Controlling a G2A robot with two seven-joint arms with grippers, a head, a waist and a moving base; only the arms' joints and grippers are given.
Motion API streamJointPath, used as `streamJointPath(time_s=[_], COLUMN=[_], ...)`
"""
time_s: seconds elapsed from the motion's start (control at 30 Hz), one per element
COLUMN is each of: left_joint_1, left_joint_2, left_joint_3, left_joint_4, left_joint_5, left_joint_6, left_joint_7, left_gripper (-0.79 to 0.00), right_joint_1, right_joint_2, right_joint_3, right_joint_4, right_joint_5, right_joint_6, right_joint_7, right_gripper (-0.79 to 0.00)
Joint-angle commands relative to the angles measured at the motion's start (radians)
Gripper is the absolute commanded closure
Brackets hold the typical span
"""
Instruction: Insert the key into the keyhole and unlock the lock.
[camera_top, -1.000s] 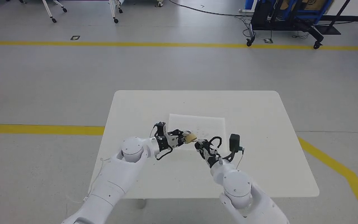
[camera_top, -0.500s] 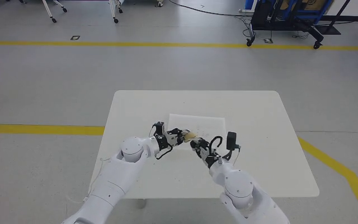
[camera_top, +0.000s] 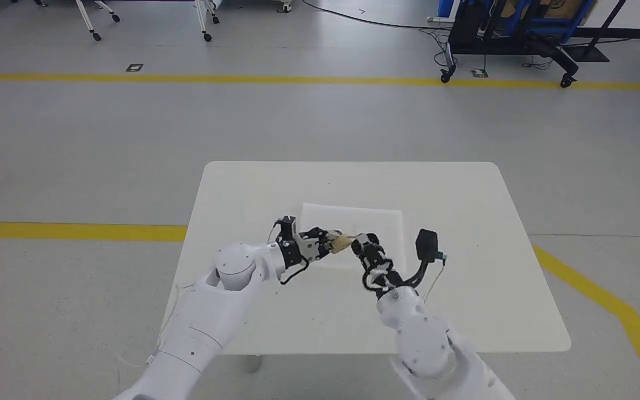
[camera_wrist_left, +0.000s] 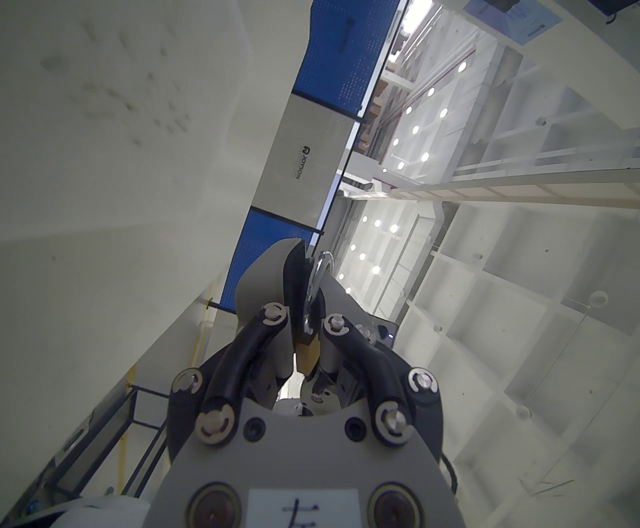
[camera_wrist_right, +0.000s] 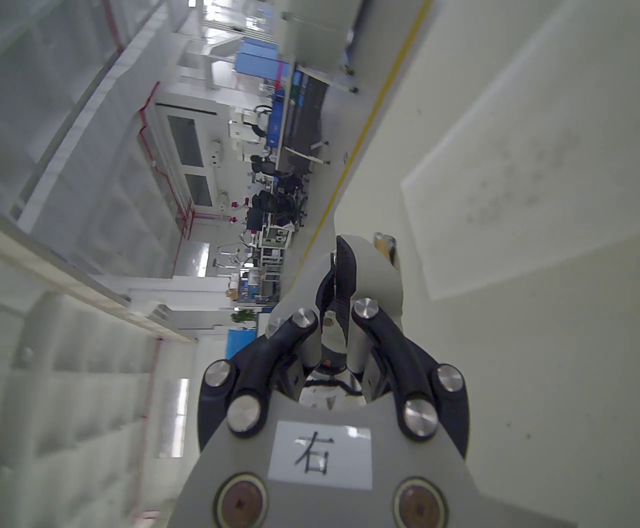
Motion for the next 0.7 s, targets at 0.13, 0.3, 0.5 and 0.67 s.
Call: streamJointPath(time_s=[0.13, 0.3, 0.5, 0.67], left_joint_1=[0.017, 0.021, 0.023, 0.026], left_joint_2=[0.007, 0.012, 0.016, 0.018], left_joint_3=[-0.013, -0.023, -0.03, -0.03], left_joint_4=[-0.039, -0.052, -0.067, -0.073], left_joint_5=[0.001, 0.0, -0.003, -0.005], left_joint_6=[0.058, 0.081, 0.1, 0.105], left_joint_7=[0.01, 0.021, 0.025, 0.029], left_gripper=[0.0, 0.0, 0.0, 0.0], right_joint_1=[-0.002, -0.002, -0.011, -0.014], right_joint_2=[0.002, 0.0, -0.003, -0.005], right_joint_3=[-0.066, -0.094, -0.085, -0.09], right_joint_4=[0.056, 0.086, 0.103, 0.121], right_joint_5=[-0.254, -0.385, -0.453, -0.531], right_joint_6=[-0.044, -0.047, -0.031, -0.017], right_joint_7=[-0.001, -0.015, -0.017, -0.008], right_gripper=[0.0, 0.0, 0.0, 0.0])
